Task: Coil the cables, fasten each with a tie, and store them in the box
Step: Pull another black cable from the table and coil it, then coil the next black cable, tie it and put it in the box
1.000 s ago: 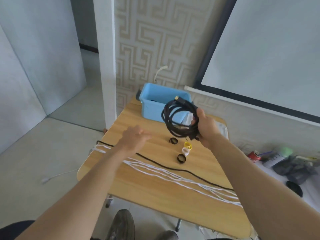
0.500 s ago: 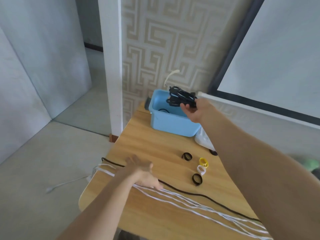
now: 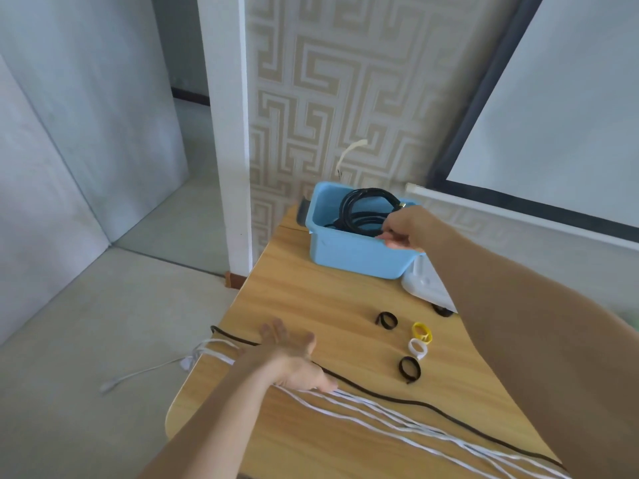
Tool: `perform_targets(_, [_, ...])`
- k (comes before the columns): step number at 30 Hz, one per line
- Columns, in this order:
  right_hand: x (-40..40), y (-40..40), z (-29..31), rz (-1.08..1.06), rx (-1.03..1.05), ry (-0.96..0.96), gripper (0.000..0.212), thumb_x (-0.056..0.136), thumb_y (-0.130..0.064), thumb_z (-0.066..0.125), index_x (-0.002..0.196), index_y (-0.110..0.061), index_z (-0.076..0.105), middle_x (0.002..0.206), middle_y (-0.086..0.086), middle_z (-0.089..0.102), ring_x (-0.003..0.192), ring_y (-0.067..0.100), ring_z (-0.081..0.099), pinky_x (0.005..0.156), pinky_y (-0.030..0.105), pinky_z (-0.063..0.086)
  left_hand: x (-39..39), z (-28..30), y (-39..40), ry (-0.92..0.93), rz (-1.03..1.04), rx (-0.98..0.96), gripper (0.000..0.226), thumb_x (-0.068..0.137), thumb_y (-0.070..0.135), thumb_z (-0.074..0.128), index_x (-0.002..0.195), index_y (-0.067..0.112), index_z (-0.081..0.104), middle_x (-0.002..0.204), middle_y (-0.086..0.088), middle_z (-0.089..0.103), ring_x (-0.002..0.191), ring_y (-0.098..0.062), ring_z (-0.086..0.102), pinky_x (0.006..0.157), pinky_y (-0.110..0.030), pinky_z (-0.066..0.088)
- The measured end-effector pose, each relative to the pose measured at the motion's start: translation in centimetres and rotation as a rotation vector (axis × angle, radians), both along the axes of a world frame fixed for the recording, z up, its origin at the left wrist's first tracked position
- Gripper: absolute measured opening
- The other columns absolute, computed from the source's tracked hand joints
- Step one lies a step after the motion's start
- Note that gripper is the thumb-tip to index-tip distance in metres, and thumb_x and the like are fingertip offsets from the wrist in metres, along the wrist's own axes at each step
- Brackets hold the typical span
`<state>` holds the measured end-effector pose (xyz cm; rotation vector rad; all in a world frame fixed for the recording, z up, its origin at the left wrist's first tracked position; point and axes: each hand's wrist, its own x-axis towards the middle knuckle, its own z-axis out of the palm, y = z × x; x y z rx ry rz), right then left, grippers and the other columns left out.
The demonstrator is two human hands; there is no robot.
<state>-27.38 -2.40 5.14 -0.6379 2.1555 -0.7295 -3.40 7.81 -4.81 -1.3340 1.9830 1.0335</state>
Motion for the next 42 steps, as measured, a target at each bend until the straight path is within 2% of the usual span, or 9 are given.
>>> perform_targets(3, [-0.6,-0.1,0.2,0.202,-0.061,0.593,0.014,0.088,0.001,0.051,0.077,-0.003,0.06,0.065,0.01,0.061,0.049,0.023,0.061,0.043,0.022,0.043,0.0,-0.2,-0.2,-0.02,-0.017,0.008,0.108,0.08,0.076,0.057,0.156,0.042,-0.013,0.155,-0.017,-0.041,0.143,-0.043,-0.034,0.116,-0.072,0.0])
perform_targets(5, [-0.6,-0.7,-0.7,0.344,-0.168,0.753,0.021,0.094,-0.007,0.048,0.095,0.001,0.068,0.091,0.015,0.066,0.085,0.033,0.067,0.065,0.032,0.052,-0.2,-0.2,-0.3,-0.045,-0.042,0.014,0.113,0.078,0.076,0.06,0.155,0.041,-0.015,0.154,-0.018,-0.042,0.143,-0.044,-0.034,0.116,-0.072,0.002])
perform_targets(9, [-0.8,-2.0,-4.3,0.61,-0.062,0.568,0.047,0.105,-0.035,0.043,0.149,-0.02,0.046,0.152,0.011,0.047,0.132,0.034,0.049,0.107,0.04,0.043,-0.2,-0.2,-0.5,-0.09,-0.104,-0.013,0.12,0.076,0.071,0.067,0.154,0.04,-0.02,0.154,-0.019,-0.042,0.143,-0.046,-0.033,0.115,-0.073,0.006])
perform_targets(13, [-1.3,-3.3,-5.7,0.792,0.176,0.578,0.055,0.108,-0.04,0.026,0.162,-0.029,0.015,0.169,0.002,0.014,0.155,0.031,0.016,0.125,0.044,0.015,0.0,-0.5,-0.5,-0.108,-0.144,-0.042,0.122,0.078,0.067,0.07,0.153,0.04,-0.022,0.154,-0.02,-0.041,0.144,-0.046,-0.032,0.113,-0.076,0.007])
perform_targets(19, [-0.3,-1.6,-4.3,0.654,-0.246,0.708,0.026,0.101,-0.033,0.041,0.093,-0.029,0.065,0.117,0.009,0.061,0.093,0.027,0.06,0.087,0.044,0.053,0.0,-1.0,-0.5,-0.147,-0.193,-0.088,0.123,0.084,0.045,0.076,0.152,0.037,-0.025,0.152,-0.025,-0.041,0.144,-0.048,-0.029,0.114,-0.074,0.011])
perform_targets(23, [3.7,5.1,-4.2,0.687,-0.566,0.641,0.019,0.098,-0.014,0.056,0.104,-0.013,0.073,0.096,0.001,0.071,0.083,0.016,0.065,0.077,0.03,0.054,0.3,-1.9,0.2,-0.064,-0.116,-0.231,0.096,0.093,0.022,0.069,0.156,0.042,-0.001,0.16,-0.022,-0.018,0.15,-0.044,-0.014,0.114,-0.07,0.022])
perform_targets(28, [6.5,13.8,-7.4,1.099,-0.115,0.479,0.023,0.096,-0.034,0.063,0.116,-0.025,0.068,0.103,-0.012,0.064,0.094,0.008,0.061,0.092,0.033,0.053,1.7,-2.9,1.4,0.22,0.069,-0.526,0.046,0.084,0.029,0.078,0.12,0.031,0.049,0.129,-0.001,0.032,0.129,-0.025,0.031,0.096,-0.04,0.042])
perform_targets(36, [6.7,19.6,-12.8,0.88,-0.059,0.505,0.015,0.099,-0.028,0.06,0.108,-0.02,0.068,0.109,0.001,0.057,0.106,0.022,0.057,0.087,0.035,0.049,3.5,-2.8,1.7,0.292,0.192,-0.587,0.043,0.079,0.04,0.082,0.106,0.015,0.059,0.115,-0.001,0.04,0.117,-0.019,0.037,0.099,-0.032,0.041])
perform_targets(42, [6.5,20.6,-12.0,0.656,-0.311,0.509,0.009,0.106,-0.018,0.047,0.098,-0.018,0.051,0.1,0.0,0.053,0.091,0.02,0.051,0.078,0.034,0.039,5.7,-0.3,1.2,0.317,0.301,-0.768,0.011,0.094,0.021,0.067,0.092,0.017,0.057,0.093,0.001,0.055,0.091,-0.024,0.058,0.073,-0.033,0.044])
